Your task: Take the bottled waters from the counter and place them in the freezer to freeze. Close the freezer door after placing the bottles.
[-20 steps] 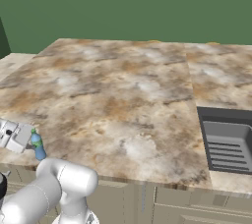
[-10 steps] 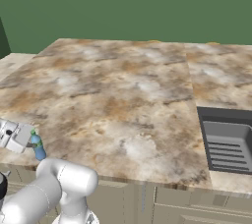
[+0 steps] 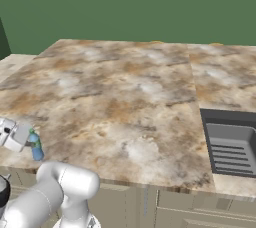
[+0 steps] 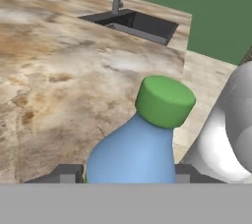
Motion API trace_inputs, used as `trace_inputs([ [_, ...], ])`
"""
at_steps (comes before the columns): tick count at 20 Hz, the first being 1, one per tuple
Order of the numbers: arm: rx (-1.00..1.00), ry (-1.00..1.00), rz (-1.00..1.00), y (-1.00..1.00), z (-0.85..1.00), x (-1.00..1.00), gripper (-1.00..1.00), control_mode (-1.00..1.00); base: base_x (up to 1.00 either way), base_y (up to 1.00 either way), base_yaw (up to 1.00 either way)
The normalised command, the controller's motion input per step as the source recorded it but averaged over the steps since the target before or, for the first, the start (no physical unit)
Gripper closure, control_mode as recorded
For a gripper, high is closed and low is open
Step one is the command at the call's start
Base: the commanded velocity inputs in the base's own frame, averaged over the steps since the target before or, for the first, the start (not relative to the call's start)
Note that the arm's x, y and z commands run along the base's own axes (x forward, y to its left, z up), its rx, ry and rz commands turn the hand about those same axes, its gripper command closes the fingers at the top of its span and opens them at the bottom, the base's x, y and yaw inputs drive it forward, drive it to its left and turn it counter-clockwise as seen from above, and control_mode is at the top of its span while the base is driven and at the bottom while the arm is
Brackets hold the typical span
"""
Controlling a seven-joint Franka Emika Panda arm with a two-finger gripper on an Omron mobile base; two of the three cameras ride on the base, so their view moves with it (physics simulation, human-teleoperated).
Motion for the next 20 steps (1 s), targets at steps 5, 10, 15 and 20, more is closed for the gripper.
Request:
trace_inputs([
  [5, 0.27, 0.09, 0.45, -0.49, 1.0, 0.0, 1.0, -1.0, 0.0, 0.0, 0.0],
  [10, 0.18, 0.11, 0.45, -0.13, 1.0, -0.02, 1.0, -1.0, 0.0, 0.0, 0.0],
  [15, 0.05, -0.01, 0.64, -0.3, 0.85, -0.09, 1.0, -1.0, 0.0, 0.0, 0.0],
  [20, 0.0, -0.01, 0.73, -0.6, 0.41, 0.0, 1.0, -1.0, 0.0, 0.0, 0.0],
])
